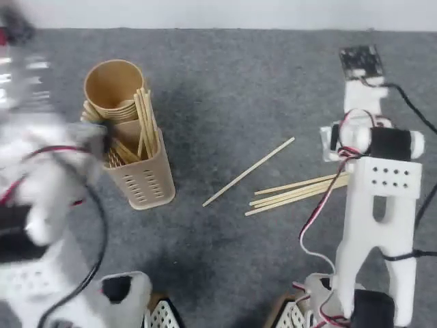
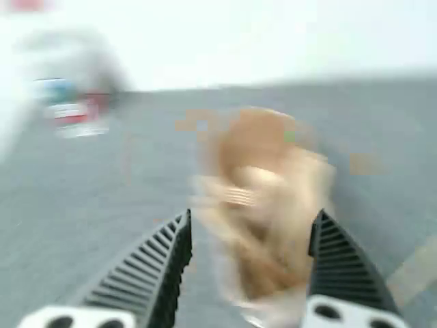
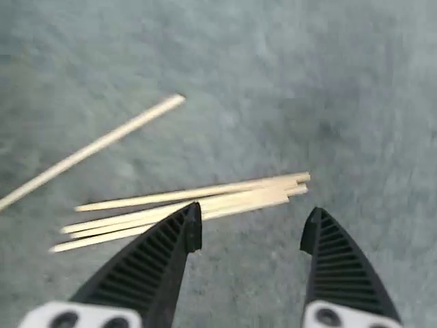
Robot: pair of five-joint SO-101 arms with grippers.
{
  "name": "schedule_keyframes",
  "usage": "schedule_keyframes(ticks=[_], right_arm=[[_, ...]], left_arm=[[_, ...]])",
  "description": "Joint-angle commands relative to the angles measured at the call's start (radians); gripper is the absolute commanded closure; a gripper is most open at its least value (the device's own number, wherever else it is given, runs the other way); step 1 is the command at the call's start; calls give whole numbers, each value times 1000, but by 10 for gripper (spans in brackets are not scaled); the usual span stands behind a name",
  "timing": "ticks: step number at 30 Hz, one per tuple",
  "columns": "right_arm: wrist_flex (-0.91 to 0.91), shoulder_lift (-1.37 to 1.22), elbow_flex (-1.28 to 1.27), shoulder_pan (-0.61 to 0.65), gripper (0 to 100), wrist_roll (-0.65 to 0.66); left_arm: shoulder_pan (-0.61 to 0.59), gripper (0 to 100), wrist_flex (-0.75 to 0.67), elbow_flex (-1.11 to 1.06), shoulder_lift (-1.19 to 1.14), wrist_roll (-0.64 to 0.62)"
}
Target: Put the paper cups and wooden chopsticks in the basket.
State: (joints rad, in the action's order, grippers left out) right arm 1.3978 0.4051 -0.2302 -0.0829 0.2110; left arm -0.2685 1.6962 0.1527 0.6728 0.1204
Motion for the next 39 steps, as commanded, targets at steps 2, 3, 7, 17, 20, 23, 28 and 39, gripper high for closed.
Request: schedule_keyframes(ticks=[2,3,7,17,20,23,28,39], right_arm=[[-202,33,-224,-174,777,-29],[-246,33,-278,-200,811,-52],[-375,33,-425,-254,998,-71],[-634,33,-655,-234,992,-72],[-717,33,-698,-255,992,-72],[-742,33,-706,-280,992,-81],[-742,33,-706,-282,992,-120],[-742,33,-706,-280,992,-126]], left_arm=[[446,739,61,18,-161,69],[494,739,61,16,-204,91],[671,739,43,21,-371,147],[726,739,-181,21,-898,149],[718,739,-247,54,-1017,150],[695,739,-288,127,-1120,150],[692,739,-209,325,-1309,149],[687,751,52,900,-1760,150]])
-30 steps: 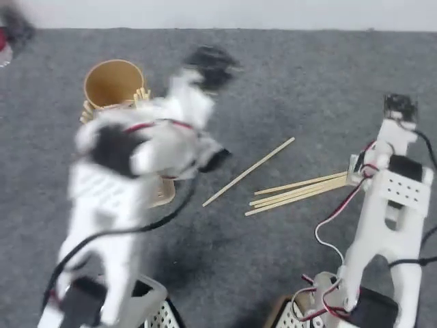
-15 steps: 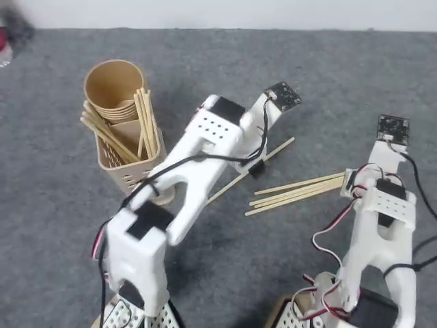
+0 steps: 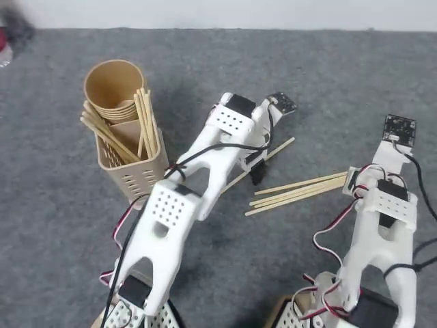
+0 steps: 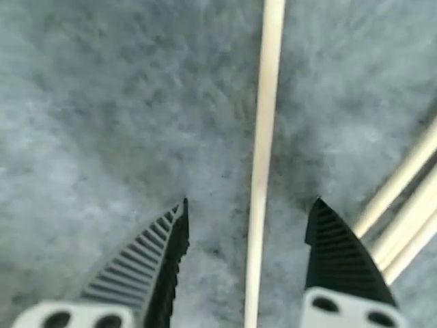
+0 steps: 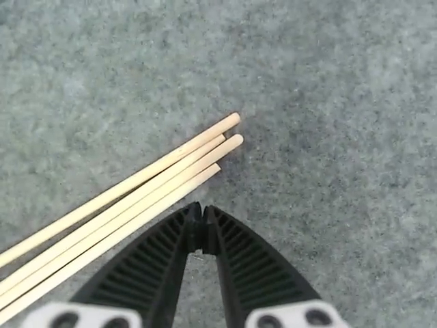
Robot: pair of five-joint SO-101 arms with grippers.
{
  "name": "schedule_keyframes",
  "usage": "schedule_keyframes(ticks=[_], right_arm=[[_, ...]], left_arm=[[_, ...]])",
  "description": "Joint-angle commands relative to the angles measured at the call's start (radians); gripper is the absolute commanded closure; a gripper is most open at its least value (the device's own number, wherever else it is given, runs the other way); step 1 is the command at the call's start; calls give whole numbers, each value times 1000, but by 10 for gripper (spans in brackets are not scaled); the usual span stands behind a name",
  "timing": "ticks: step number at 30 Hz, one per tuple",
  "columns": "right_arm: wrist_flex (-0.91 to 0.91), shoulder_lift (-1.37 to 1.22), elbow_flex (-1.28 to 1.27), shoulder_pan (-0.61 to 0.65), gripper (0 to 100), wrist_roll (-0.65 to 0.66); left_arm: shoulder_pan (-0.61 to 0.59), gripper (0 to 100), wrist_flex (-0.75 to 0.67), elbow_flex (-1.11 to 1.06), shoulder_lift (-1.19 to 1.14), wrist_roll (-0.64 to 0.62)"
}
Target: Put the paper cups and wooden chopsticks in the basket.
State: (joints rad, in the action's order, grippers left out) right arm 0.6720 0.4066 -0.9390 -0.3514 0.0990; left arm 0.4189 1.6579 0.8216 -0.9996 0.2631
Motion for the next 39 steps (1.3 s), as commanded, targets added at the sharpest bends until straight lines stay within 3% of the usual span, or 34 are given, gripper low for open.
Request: schedule_keyframes(ticks=[1,7,14,27,35,39], right_arm=[[-18,31,3,-12,992,-14],[-18,31,3,-12,992,-12],[-18,31,3,-12,992,-9],[-18,27,3,15,992,-8],[-18,24,3,16,992,-8],[-18,21,3,16,992,-8]], left_arm=[[-2,770,100,277,-118,8],[15,990,100,354,-193,6],[21,987,103,343,-54,0],[80,987,100,-125,727,0],[-124,987,57,-143,1220,-11],[-362,987,-89,-223,1387,-175]])
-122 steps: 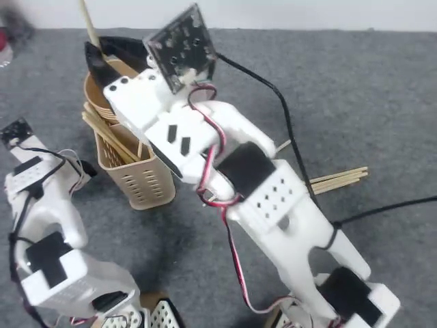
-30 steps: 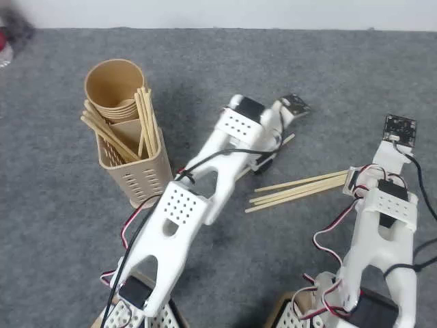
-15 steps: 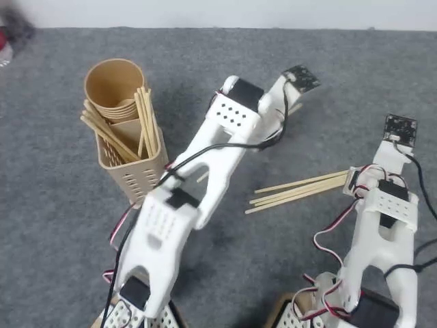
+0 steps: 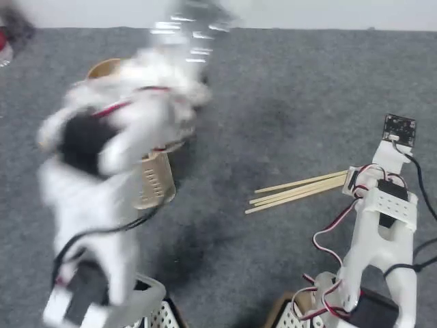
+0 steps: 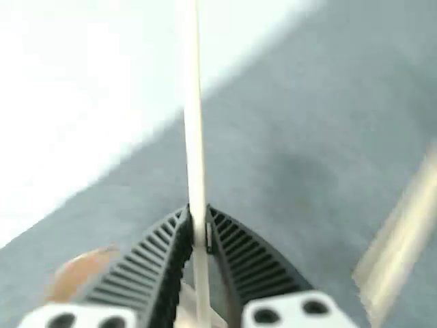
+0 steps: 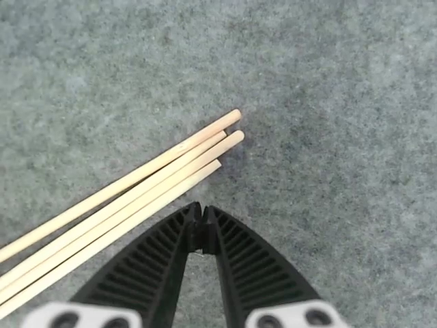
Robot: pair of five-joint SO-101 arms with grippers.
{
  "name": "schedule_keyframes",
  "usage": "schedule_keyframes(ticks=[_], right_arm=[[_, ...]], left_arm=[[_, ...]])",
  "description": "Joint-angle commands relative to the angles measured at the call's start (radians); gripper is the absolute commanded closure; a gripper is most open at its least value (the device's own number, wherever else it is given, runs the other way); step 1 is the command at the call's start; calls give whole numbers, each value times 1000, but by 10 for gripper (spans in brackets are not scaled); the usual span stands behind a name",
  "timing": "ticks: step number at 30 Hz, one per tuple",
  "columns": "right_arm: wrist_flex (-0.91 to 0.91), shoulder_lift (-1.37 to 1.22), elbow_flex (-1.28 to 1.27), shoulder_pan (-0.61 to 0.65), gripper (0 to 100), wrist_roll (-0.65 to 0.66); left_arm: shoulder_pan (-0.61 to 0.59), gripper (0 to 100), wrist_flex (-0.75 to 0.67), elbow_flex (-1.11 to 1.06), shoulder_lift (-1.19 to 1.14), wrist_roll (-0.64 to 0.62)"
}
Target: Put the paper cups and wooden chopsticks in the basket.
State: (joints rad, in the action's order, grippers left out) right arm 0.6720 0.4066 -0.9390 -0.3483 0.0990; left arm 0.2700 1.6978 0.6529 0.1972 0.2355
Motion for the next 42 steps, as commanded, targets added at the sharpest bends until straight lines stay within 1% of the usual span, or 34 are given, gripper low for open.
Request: schedule_keyframes(ticks=[1,3,6,11,12,14,17,21,22,24,26,27,29,34,36,38,39,41,42], right_arm=[[-18,21,2,13,992,-8],[-18,21,2,13,992,-8],[-18,21,0,13,992,-8],[-42,24,-26,13,992,-6],[-50,22,-32,13,992,-6],[-51,22,-34,13,992,-6],[-51,25,-34,13,992,-6],[-51,28,-34,13,992,-6],[-51,28,-34,13,992,-6],[-51,28,-34,13,992,-6],[-51,27,-34,13,992,-6],[-51,27,-34,13,992,-6],[-51,27,-34,13,992,-6],[-50,24,-34,13,992,-6],[-42,30,-34,15,992,-6],[-5,41,-5,15,991,-3],[39,53,31,15,986,0],[139,76,104,16,946,46],[177,82,138,30,917,72]], left_arm=[[-273,987,-169,-90,229,-193],[-356,987,-259,-208,304,-245],[-394,988,-462,-489,423,-247],[-387,988,-931,-1078,666,-256],[-377,988,-1000,-1164,713,-258],[-351,988,-1054,-1280,801,-284],[-322,988,-1040,-1345,891,-334],[-318,984,-1007,-1354,919,-342],[-322,970,-1005,-1354,919,-345],[-325,878,-991,-1354,925,-348],[-328,788,-944,-1331,928,-399],[-341,771,-919,-1310,928,-430],[-367,769,-885,-1268,927,-443],[-411,769,-879,-1241,927,-443],[-451,769,-870,-1247,925,-446],[-506,777,-796,-1260,925,-453],[-532,785,-736,-1267,927,-454],[-588,792,-611,-1262,928,-454],[-631,792,-569,-1264,928,-453]])
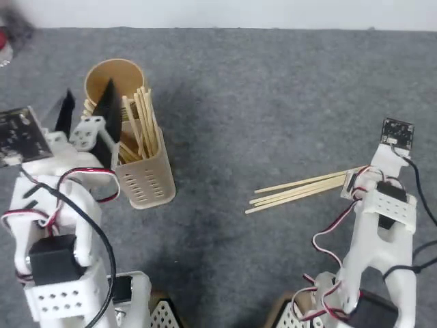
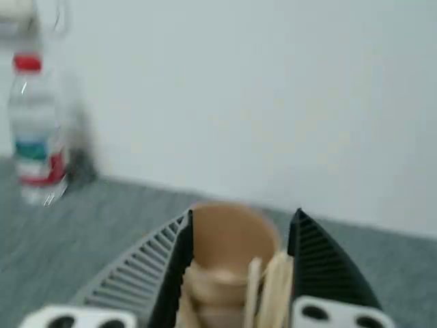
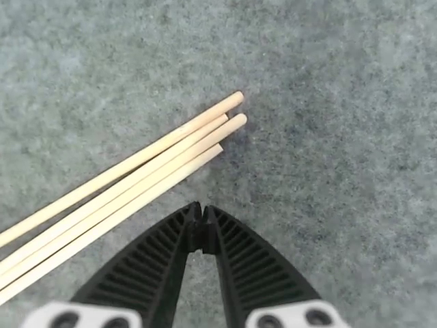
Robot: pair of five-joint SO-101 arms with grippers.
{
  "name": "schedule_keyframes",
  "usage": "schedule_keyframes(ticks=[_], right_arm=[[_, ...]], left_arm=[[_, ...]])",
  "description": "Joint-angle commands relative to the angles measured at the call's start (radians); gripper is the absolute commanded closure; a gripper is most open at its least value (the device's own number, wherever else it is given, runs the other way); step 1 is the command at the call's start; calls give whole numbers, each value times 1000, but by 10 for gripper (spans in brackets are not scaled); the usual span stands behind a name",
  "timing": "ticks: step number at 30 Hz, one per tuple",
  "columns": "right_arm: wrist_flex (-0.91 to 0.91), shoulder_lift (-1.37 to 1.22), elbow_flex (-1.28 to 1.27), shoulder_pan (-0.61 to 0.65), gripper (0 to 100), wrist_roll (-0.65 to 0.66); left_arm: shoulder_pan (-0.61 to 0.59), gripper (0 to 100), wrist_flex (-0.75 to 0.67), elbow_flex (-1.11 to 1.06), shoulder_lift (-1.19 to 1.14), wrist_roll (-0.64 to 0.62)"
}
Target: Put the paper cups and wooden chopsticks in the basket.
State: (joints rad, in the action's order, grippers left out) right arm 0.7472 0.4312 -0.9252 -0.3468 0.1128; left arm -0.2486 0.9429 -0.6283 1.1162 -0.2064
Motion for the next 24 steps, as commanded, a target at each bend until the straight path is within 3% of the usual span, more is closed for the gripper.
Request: schedule_keyframes(ticks=[1,4,7,12,16,24], right_arm=[[133,58,153,56,887,81],[182,45,203,162,809,153],[220,30,247,265,790,215],[383,7,377,377,790,483],[565,-58,497,432,790,738],[688,-288,597,516,790,898]], left_arm=[[-164,792,212,10,9,-11],[-324,792,207,-71,9,-11],[-410,792,114,-254,8,-11],[-419,792,-44,-532,8,-5],[-419,793,-26,-575,8,38],[-408,793,-209,-769,8,60]])
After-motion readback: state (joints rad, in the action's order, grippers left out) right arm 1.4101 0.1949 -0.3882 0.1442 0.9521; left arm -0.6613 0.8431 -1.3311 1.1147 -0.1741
